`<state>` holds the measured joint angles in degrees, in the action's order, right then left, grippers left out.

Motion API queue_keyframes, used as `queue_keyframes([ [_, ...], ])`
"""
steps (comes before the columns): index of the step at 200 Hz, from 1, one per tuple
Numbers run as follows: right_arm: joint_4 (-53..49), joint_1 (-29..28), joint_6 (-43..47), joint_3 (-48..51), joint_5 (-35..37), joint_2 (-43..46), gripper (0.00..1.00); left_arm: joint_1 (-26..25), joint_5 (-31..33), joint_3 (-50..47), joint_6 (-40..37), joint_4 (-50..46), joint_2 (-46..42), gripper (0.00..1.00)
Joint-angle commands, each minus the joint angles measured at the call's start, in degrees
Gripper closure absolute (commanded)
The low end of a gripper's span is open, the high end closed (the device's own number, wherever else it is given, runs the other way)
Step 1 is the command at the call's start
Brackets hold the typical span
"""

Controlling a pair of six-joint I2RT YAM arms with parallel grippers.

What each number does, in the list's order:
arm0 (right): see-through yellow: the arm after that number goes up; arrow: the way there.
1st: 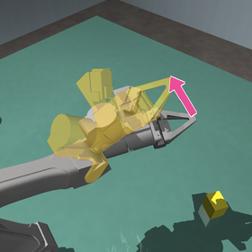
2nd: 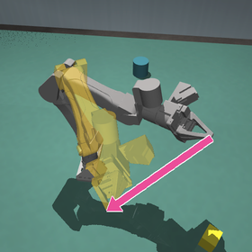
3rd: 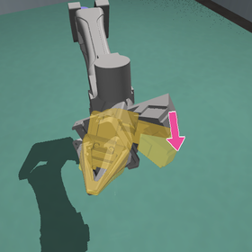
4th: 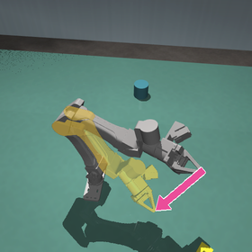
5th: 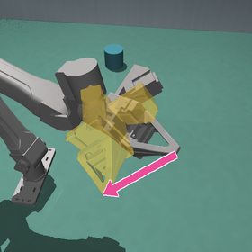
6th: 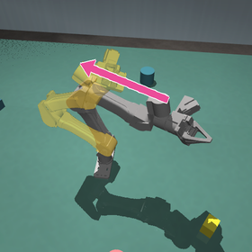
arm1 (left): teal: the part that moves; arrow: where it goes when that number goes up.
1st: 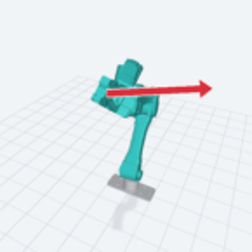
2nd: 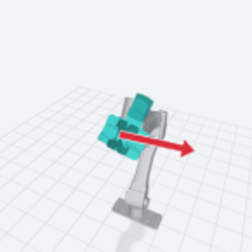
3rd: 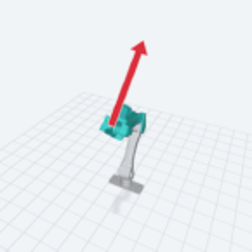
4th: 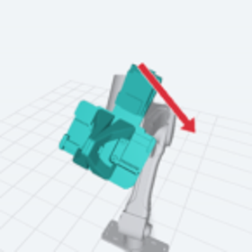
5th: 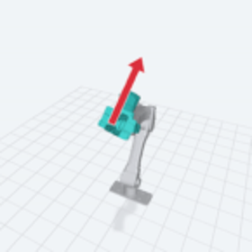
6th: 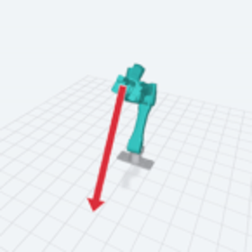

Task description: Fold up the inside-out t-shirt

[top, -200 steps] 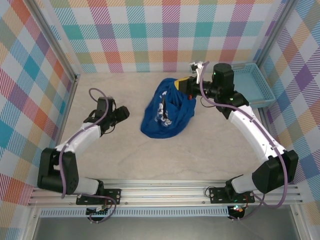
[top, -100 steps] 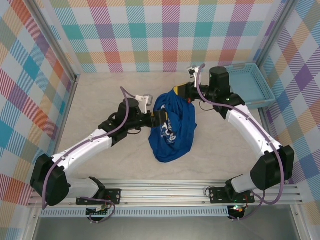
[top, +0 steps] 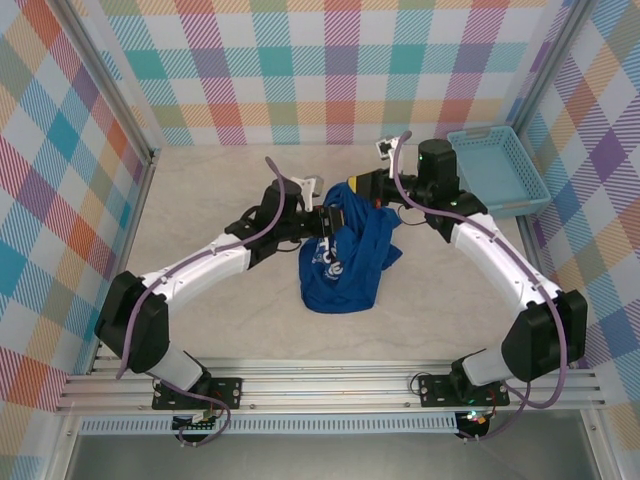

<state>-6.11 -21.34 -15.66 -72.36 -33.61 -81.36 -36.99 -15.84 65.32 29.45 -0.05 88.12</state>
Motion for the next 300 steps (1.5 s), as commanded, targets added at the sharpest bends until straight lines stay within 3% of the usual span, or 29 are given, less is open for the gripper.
queue_keyframes([
  [1,3.2,0.1,0.3,-0.5,0.5,3.4,1.00,0.8,0.8,1.8,-1.3,-0.2,1.2,0.88],
  [15,1.9,0.2,1.5,-1.2,1.9,4.8,1.00,2.3,-0.5,1.8,-1.6,0.1,0.8,1.00],
  [85,-10.1,3.1,4.8,-5.2,22.5,15.4,1.00,18.2,-6.9,-4.5,0.3,4.5,-18.0,1.00],
  [122,-10.2,3.4,3.8,-2.6,26.8,17.5,1.00,26.8,-9.2,-9.7,5.2,7.2,-21.9,1.00],
  [145,-8.9,3.4,1.6,-1.7,24.8,16.3,1.00,27.2,-9.8,-11.4,5.1,7.6,-21.3,1.00],
  [164,-7.0,3.3,-0.1,-1.5,23.0,15.2,1.00,27.0,-6.7,-11.9,1.5,4.2,-20.5,1.00],
  [198,-4.8,4.4,-3.4,-3.5,23.5,15.0,1.00,27.0,7.8,-12.1,-2.8,-6.3,-16.4,1.00],
  [229,-7.3,7.3,-3.3,-5.1,25.9,16.3,1.00,27.2,16.7,-14.6,-3.4,-7.2,-16.3,1.00],
  [300,-5.9,7.6,-4.4,0.1,17.2,13.0,1.00,25.5,13.2,-18.0,-3.6,-5.9,-11.4,1.00],
])
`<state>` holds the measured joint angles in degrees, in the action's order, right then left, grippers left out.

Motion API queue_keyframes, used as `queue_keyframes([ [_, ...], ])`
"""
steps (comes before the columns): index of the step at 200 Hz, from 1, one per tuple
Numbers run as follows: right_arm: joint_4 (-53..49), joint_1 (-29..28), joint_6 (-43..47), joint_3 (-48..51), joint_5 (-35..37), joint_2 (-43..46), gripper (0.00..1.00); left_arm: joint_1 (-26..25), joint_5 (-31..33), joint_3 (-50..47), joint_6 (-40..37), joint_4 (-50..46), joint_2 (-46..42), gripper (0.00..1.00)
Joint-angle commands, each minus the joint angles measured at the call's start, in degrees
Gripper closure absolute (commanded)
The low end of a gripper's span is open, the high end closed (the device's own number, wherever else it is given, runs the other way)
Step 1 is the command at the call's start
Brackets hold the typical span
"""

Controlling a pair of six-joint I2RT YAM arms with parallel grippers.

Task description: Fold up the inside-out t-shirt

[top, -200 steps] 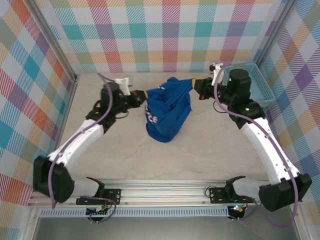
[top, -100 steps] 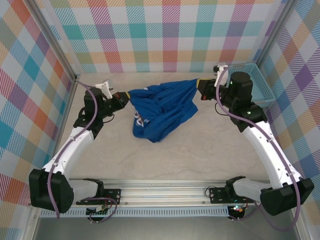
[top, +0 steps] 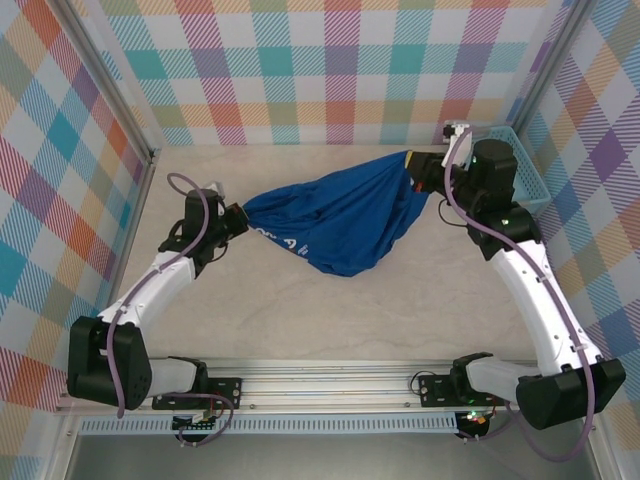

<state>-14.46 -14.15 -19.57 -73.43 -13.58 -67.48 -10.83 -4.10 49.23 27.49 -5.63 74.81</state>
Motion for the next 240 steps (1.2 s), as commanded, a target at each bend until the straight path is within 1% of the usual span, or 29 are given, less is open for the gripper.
queue_keyframes([
  [1,2.3,0.4,-0.4,1.2,-2.8,-0.9,1.00,-0.7,1.5,-1.9,-1.7,-0.4,2.0,1.00],
  [10,0.7,0.4,0.4,1.1,-1.9,-1.2,1.00,-1.0,2.1,-2.3,-1.9,-1.3,2.7,1.00],
  [20,-1.0,0.5,1.3,1.6,-1.4,-1.3,1.00,-1.3,2.2,-3.0,-2.2,-1.6,3.3,0.95],
  [40,-4.1,0.4,1.9,4.8,-2.5,-1.4,1.00,-2.2,0.3,-5.0,-2.5,-1.9,3.2,0.78],
  [59,-7.0,0.1,1.8,11.0,-4.8,-0.6,1.00,-3.7,-1.4,-7.1,-1.8,-2.0,1.2,0.62],
  [67,-7.7,-0.1,1.7,14.1,-5.3,0.1,1.00,-4.7,-2.1,-7.4,-1.9,-2.3,0.0,0.56],
  [76,-8.2,-0.3,1.6,17.4,-5.9,1.2,1.00,-6.4,-3.0,-7.7,-2.9,-2.1,-1.5,0.52],
  [90,-8.0,-0.4,1.1,21.9,-7.1,2.8,1.00,-10.7,-5.1,-7.6,-5.5,-0.1,-2.8,0.47],
  [115,-9.3,-0.4,1.3,25.6,-6.1,4.3,1.00,-19.3,-9.5,-4.3,-11.5,1.8,0.8,0.45],
  [132,-9.7,-0.4,1.3,26.4,-6.3,4.8,1.00,-22.8,-8.4,-1.3,-13.2,0.9,5.1,0.44],
  [154,-10.5,-0.4,2.1,26.7,-6.2,4.8,1.00,-23.0,-5.2,2.5,-11.5,-0.1,9.5,0.46],
  [174,-10.7,-0.4,2.3,27.8,-6.3,4.6,1.00,-23.0,-4.2,5.4,-11.6,0.0,12.4,0.46],
  [211,-10.1,-0.4,2.1,29.4,-6.8,4.9,1.00,-23.0,1.4,12.3,-14.8,-5.6,18.1,0.46],
  [230,-9.8,-0.4,2.3,29.3,-6.7,5.1,1.00,-22.8,3.6,13.9,-16.0,-7.4,20.3,0.49],
  [240,-9.9,-0.4,2.5,29.2,-6.5,5.0,1.00,-22.5,4.1,14.3,-15.9,-7.7,21.1,0.54],
])
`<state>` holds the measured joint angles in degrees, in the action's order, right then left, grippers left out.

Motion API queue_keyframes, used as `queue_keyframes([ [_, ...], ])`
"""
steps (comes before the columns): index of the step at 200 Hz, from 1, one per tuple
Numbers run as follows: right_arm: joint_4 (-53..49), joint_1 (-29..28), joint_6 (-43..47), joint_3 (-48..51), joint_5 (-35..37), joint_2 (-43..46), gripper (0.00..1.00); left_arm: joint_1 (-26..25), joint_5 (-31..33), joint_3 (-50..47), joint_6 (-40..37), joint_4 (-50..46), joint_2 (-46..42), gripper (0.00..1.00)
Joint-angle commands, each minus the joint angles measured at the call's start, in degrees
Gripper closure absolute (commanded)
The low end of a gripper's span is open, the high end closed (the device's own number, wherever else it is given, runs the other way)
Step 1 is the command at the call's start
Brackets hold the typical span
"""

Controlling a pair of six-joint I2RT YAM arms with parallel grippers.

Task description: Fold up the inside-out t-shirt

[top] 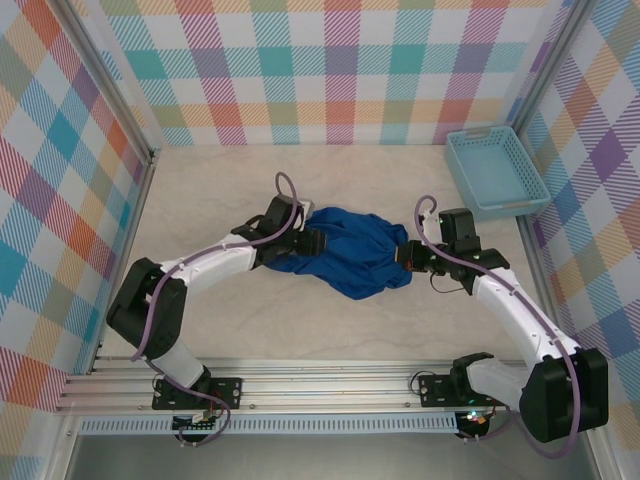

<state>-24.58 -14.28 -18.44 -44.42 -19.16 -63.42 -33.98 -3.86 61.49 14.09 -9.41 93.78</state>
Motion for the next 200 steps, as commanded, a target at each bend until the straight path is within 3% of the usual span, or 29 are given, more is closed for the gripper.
queue_keyframes([
  [1,0.2,-0.3,1.4,0.1,-0.8,1.0,1.00,0.7,3.9,2.1,-2.5,-3.9,2.3,0.54],
  [66,-1.7,-0.3,2.8,-0.2,3.6,3.0,1.00,3.7,-3.3,3.4,-1.1,-0.8,0.6,1.00],
  [107,0.5,-0.3,1.8,-1.2,9.3,7.2,1.00,8.5,-16.8,0.5,5.8,4.8,-14.6,1.00],
  [136,7.5,-0.3,-2.8,-3.7,8.3,10.0,1.00,10.6,-24.4,1.0,11.3,11.5,-24.7,1.00],
  [200,11.8,-0.3,1.0,-17.7,16.7,10.6,1.00,16.9,-22.2,8.7,18.1,16.7,-31.4,1.00],
])
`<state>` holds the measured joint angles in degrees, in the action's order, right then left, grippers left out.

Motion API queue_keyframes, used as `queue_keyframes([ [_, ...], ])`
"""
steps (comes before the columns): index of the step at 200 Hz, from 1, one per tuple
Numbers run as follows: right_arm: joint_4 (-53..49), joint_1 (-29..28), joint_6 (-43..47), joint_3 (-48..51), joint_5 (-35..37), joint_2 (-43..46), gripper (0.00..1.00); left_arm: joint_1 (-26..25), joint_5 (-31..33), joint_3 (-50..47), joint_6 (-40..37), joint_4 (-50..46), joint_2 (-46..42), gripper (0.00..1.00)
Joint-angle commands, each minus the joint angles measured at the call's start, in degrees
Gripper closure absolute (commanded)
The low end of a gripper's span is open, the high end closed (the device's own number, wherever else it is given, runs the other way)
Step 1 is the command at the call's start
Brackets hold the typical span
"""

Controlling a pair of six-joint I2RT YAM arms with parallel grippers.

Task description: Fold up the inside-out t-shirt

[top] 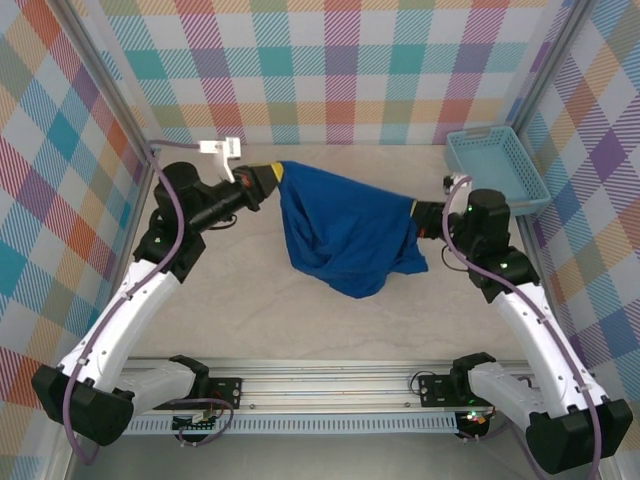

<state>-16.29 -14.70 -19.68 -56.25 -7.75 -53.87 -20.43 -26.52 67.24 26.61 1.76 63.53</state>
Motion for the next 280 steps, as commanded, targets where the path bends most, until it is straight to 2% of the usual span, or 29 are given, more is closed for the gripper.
queue_keyframes([
  [1,3.6,0.2,2.4,-6.1,5.4,1.0,1.00,3.5,0.5,3.0,5.9,5.6,-1.2,1.00],
  [16,3.0,0.1,4.5,-9.8,8.5,0.3,1.00,4.5,0.7,4.8,7.8,5.6,-1.4,1.00],
  [41,-4.7,0.1,7.5,-17.4,14.0,-4.8,1.00,6.7,3.8,6.5,8.7,2.5,-2.3,1.00],
  [50,-6.5,0.1,7.3,-18.6,12.7,-7.7,1.00,6.9,4.6,6.9,8.3,0.5,-2.2,1.00],
  [74,-12.0,-0.2,6.2,-21.9,3.4,-18.6,1.00,6.5,1.9,4.2,10.4,-1.3,0.3,1.00],
  [101,-18.4,-1.8,8.3,-24.0,1.0,-32.3,0.79,6.3,2.4,-4.8,10.8,-1.9,2.0,1.00],
  [124,-18.4,-2.2,9.1,-18.0,5.7,-33.8,0.62,6.3,4.2,-9.4,8.2,-5.0,2.5,1.00],
  [157,-15.7,-3.6,4.9,-5.1,10.3,-30.3,0.55,6.3,5.2,-13.0,6.2,-6.4,2.1,1.00],
  [166,-15.2,-4.9,4.1,-3.0,11.3,-30.1,0.48,6.3,5.4,-13.3,5.6,-6.9,2.1,1.00],
  [194,-13.1,-10.3,2.6,-1.1,15.0,-31.8,0.41,6.3,5.4,-13.0,5.0,-7.7,1.9,1.00],
  [221,-11.0,-11.8,2.2,-2.7,16.8,-37.3,0.36,6.3,5.6,-12.8,4.6,-7.9,1.2,1.00],
  [244,-8.9,-13.5,2.1,-5.1,17.2,-42.5,0.35,6.4,6.0,-12.3,4.3,-8.6,0.9,1.00],
  [258,-9.5,-13.1,2.7,-8.6,21.6,-46.9,0.37,6.5,6.1,-12.2,4.3,-9.0,0.8,1.00],
  [269,-10.6,-12.2,3.6,-11.4,25.7,-49.1,0.45,7.1,6.3,-11.8,4.3,-9.7,0.3,1.00],
  [280,-10.9,-9.5,3.8,-13.2,27.5,-49.6,0.62,8.2,7.0,-11.5,4.6,-10.4,-1.0,1.00],
])
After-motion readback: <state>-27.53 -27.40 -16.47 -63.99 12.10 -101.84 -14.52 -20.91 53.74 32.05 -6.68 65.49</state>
